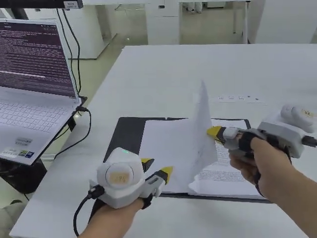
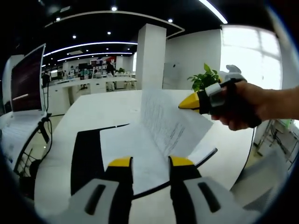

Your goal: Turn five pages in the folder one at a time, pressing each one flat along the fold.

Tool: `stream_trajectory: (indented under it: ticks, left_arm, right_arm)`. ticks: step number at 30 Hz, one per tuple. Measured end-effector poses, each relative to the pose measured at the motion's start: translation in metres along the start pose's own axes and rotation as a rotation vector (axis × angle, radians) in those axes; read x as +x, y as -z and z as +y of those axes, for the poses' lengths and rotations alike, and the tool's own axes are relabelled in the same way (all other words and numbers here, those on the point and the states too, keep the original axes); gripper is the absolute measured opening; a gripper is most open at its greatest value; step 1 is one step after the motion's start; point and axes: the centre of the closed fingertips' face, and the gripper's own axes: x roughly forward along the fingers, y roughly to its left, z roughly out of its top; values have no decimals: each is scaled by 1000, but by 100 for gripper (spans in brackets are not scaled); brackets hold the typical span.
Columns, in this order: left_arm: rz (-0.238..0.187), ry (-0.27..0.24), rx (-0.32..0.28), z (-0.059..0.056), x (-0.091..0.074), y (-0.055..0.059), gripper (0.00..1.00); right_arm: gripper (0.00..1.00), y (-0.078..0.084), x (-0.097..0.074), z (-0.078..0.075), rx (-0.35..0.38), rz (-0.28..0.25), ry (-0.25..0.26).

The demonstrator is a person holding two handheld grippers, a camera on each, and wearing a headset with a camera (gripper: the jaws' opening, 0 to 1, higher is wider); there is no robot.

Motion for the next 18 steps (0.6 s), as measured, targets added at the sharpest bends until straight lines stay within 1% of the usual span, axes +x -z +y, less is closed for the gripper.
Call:
stream_trajectory:
  ticks: [2,4,5,9,12,13,15,17,18]
  left_arm:
    - [-9,-4,2,5,-9,-3,28]
    - [-12,-9,3,10,-16,-5,28]
    - [-14,-13,6,12,-19,-6,28]
    - [-22,-30,4,23,-34,-8,28]
    - [-21,-42,6,31,-43,-8,28]
    - [-22,-45,4,33,-46,-8,28]
    - [-17,-53,2,39,-52,-7,28]
    - [-14,-59,-4,43,-56,-6,29]
    - [-13,-66,-4,48,-59,-5,28]
  right_arm:
    - [0,5,9,3,-56,19,33]
    - [0,9,19,10,-55,20,34]
    - [0,12,23,11,-60,27,42]
    - [0,29,42,10,-89,60,82]
    - [0,39,54,9,-98,82,94]
    - [0,44,61,10,-103,90,88]
    - [0,52,69,10,-114,105,100]
    - [0,59,79,13,-116,117,93]
    - [0,62,82,13,-122,124,98]
